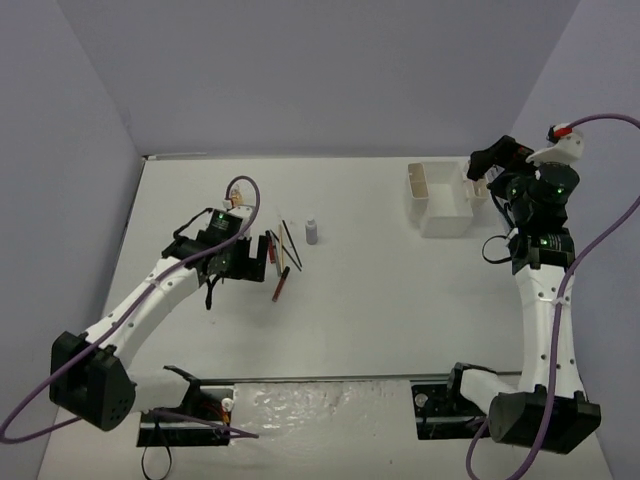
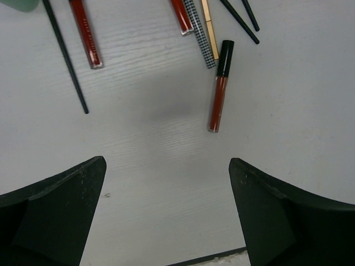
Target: Organize the makeup
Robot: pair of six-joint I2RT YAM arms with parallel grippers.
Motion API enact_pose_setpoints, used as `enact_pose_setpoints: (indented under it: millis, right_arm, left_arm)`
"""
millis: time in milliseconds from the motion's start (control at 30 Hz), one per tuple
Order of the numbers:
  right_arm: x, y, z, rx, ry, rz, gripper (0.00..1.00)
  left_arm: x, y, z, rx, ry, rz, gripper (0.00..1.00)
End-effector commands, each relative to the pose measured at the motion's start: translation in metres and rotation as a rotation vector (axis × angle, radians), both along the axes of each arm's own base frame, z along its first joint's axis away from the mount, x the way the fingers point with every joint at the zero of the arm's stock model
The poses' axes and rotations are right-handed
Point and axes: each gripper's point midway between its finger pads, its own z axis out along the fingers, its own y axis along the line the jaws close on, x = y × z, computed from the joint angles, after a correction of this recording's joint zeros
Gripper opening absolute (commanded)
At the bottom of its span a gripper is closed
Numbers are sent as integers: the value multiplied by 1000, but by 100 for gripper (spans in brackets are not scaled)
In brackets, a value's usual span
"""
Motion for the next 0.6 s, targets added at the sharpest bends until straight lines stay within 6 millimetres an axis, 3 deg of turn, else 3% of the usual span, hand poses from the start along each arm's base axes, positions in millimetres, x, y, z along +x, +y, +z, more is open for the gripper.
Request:
enact_pose_setpoints:
  millis: [0, 133, 333, 567]
  right_arm:
    - [-36, 39, -20, 87, 24, 154, 100]
    - [-56, 47, -34, 103, 30, 177, 100]
    - [-73, 58, -40, 118, 26, 220, 100]
    - [-79, 60, -48, 111, 39, 227, 100]
  left_arm:
    - [14, -40, 9, -124, 28, -29, 86]
    - [16, -65, -21, -66, 112, -61, 83]
    - [20, -75, -59, -1, 183, -57, 78]
    - [17, -78, -87, 14, 235, -48, 68]
